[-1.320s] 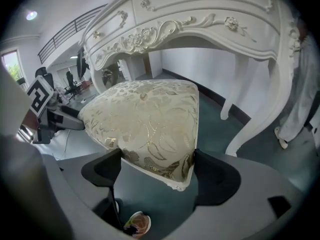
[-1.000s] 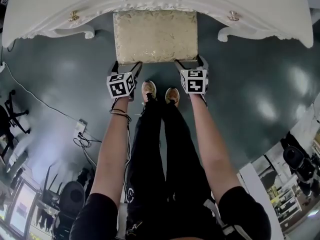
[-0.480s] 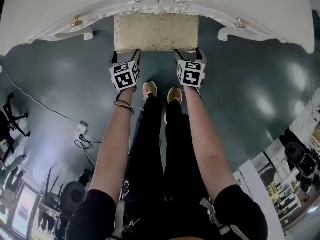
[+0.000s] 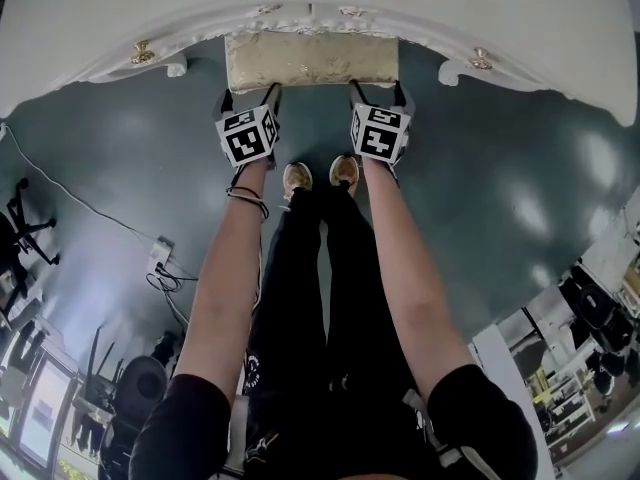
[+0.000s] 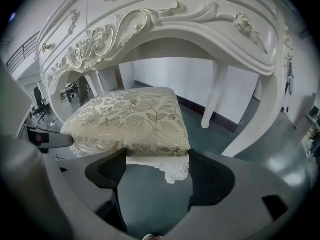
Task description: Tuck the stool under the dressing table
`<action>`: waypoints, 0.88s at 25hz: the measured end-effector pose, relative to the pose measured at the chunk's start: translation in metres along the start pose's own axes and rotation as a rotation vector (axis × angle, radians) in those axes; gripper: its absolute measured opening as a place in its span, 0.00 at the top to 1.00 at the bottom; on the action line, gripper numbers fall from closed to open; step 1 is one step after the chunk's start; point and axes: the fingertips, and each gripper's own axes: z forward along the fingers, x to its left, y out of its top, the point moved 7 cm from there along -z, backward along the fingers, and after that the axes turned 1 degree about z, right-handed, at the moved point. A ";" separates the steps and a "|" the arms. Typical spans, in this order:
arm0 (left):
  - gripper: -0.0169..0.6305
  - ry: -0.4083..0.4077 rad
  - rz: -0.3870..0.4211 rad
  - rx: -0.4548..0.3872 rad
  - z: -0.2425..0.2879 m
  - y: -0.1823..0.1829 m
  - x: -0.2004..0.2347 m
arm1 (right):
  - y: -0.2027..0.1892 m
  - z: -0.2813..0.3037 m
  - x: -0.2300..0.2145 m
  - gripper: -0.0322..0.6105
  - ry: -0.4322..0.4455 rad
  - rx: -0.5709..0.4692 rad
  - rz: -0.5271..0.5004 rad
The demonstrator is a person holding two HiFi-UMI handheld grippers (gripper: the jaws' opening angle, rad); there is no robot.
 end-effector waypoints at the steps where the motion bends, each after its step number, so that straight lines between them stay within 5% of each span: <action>1: 0.29 0.001 -0.016 -0.005 0.003 0.004 0.000 | 0.005 0.003 -0.001 0.31 -0.001 -0.007 0.006; 8: 0.29 0.017 -0.044 -0.045 0.028 0.026 -0.004 | 0.028 0.028 0.003 0.47 -0.002 -0.065 0.035; 15: 0.27 0.035 -0.087 -0.077 0.039 0.048 0.005 | 0.047 0.040 0.004 0.42 0.020 -0.079 0.019; 22: 0.26 0.046 -0.056 -0.100 0.046 0.055 0.003 | 0.054 0.047 0.005 0.47 0.011 -0.102 0.021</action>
